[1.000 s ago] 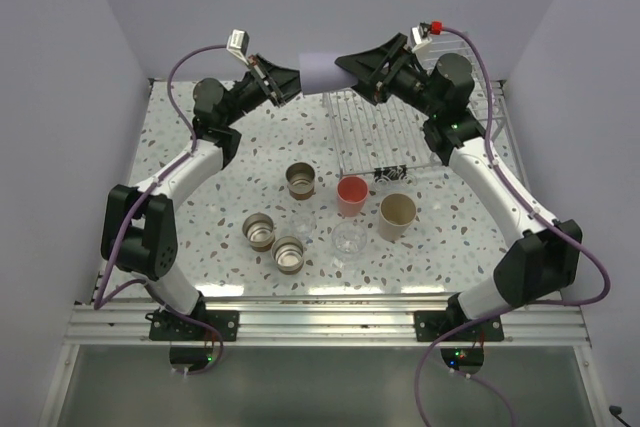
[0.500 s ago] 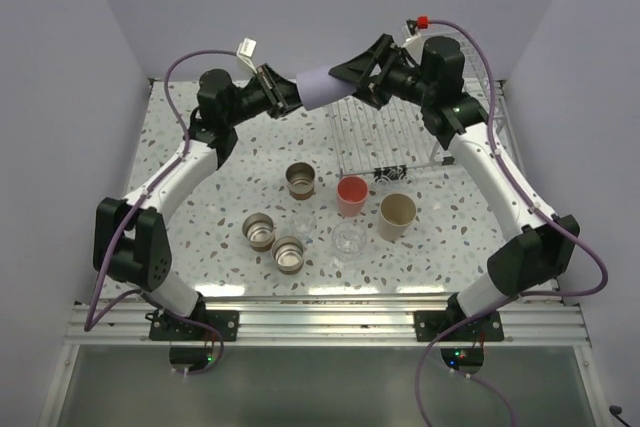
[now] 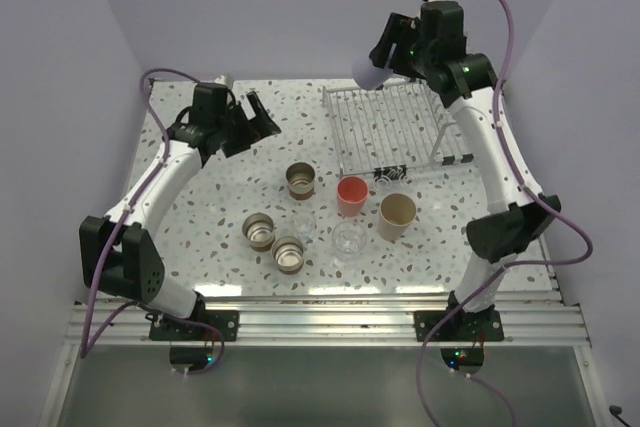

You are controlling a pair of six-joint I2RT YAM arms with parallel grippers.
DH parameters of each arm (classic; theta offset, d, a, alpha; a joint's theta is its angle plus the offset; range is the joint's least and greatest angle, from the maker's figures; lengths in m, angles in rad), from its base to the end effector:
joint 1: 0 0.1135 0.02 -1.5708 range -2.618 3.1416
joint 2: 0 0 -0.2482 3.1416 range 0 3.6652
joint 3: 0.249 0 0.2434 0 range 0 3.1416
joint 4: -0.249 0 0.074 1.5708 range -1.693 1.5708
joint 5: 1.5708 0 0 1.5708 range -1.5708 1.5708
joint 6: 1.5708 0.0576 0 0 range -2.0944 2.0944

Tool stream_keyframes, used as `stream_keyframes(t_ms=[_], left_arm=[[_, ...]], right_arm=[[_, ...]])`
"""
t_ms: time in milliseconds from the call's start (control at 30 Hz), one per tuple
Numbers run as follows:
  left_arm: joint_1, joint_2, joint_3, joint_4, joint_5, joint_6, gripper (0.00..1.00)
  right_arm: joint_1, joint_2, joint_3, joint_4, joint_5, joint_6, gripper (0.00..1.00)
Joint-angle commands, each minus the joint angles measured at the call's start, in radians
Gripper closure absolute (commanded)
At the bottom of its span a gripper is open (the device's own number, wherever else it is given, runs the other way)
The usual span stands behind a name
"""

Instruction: Load the cups into the dish rack

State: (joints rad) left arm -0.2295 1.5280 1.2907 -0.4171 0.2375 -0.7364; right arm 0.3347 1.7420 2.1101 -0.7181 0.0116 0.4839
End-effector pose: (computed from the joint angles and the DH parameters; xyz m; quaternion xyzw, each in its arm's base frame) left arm 0.3435 -0.0942 0.2852 -0.1726 0.8752 -0.2981 0.3396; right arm 0.3633 0.1256 0.4538 0.0644 0.8169 0.2237 0.5277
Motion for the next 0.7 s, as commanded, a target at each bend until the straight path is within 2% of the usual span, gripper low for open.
stream_keyframes(t_ms=[0,167,267,433,667], left_arm=[[0.004,-0.130,0.067,-0.201,-0.213,0.132,0.00],[0.004,-0.233,0.058,-0.288,-0.291,0.190,0.00],[0.004,-0.298,0.030,-0.327,-0.300,0.198,0.00],[0.004,-0.397,-0.056,-0.365,-0.310,0.187,0.01],[0.004,-0.427,-0.088,-0.422,-0.336,0.198,0.01]], right_arm=[[0.006,0.138,0.131,-0.116,0.238,-0.154,1.00],[0.007,0.332,0.345,-0.168,0.350,-0.205,1.00],[0.012,0.419,0.402,-0.159,0.404,-0.229,1.00],[0.023,0.542,0.470,-0.124,0.471,-0.283,1.00],[0.021,0.639,0.470,-0.038,0.510,-0.311,1.00]])
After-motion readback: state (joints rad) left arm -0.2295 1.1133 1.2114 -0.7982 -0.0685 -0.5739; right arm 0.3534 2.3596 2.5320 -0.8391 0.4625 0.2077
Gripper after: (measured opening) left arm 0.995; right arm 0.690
